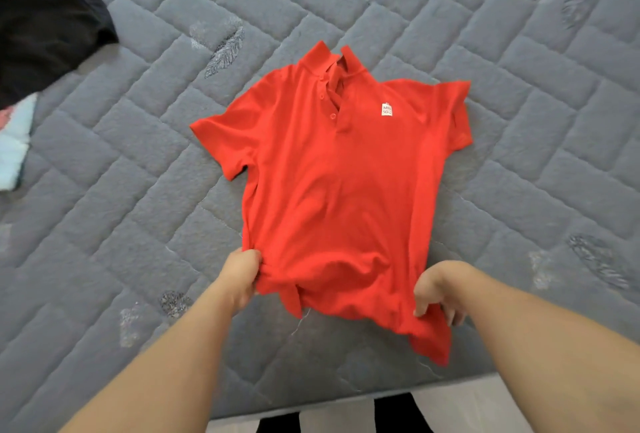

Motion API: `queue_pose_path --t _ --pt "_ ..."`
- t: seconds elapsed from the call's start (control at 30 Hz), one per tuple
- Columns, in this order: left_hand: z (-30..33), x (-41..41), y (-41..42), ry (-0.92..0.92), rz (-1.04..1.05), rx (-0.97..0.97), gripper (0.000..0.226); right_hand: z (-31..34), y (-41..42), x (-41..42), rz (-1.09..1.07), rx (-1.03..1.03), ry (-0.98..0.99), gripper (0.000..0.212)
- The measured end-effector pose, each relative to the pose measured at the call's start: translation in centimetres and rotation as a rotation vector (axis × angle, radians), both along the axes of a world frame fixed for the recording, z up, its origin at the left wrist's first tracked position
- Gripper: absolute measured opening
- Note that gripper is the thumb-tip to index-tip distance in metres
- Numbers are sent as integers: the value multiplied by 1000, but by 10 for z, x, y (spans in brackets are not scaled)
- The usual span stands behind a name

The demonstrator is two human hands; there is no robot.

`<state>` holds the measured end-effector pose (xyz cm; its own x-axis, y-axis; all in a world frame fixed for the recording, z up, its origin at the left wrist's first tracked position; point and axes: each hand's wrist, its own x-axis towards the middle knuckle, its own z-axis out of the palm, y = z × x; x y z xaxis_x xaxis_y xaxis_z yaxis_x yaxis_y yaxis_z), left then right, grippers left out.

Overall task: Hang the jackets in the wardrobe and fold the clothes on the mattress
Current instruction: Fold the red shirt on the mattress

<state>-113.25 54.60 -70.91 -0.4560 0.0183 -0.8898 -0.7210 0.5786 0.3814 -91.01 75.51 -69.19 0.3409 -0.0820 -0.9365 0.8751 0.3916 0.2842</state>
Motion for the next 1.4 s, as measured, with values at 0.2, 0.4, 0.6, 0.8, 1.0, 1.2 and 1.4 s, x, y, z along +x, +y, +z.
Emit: queue_pose_path --t 0.2,0.4,0.6,0.8,1.0,1.2,1.4 --pt "19 -19 -27 -132 -600 -305 20 -8 18 47 27 69 -17 27" --pt "19 -22 -34 168 -394 -226 16 28 11 32 529 172 204 34" --pt "5 16 -36 -49 -373 -217 46 -16 -6 -1 464 142 23 39" --pt "-10 35 -24 -61 -128 -134 19 -20 -55 -48 589 618 837 66" --pt "0 40 -16 -150 -155 -206 40 -38 -70 -61 641 494 768 89" --pt "-11 27 -34 19 -449 -318 16 -34 -69 -67 682 506 724 81" --pt "18 -20 -94 -160 -1159 -841 32 -22 -69 -107 678 540 710 50"
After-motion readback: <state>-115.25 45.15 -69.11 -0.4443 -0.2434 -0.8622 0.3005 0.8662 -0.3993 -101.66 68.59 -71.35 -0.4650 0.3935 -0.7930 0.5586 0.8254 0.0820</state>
